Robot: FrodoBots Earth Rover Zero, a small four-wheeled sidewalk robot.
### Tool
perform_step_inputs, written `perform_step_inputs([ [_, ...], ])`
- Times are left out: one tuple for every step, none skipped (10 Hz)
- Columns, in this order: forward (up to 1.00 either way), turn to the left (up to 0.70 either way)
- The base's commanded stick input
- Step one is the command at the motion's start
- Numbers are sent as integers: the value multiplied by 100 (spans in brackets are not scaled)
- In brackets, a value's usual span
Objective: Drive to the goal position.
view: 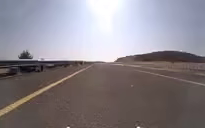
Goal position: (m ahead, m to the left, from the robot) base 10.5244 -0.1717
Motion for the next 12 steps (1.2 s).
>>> perform_step_inputs([
  [70, 0],
  [70, 0],
  [70, 0],
  [70, 0],
  [70, 0],
  [70, 0],
  [70, 0],
  [70, 0],
  [70, 0],
  [70, 0],
  [70, 0],
  [70, 0],
])
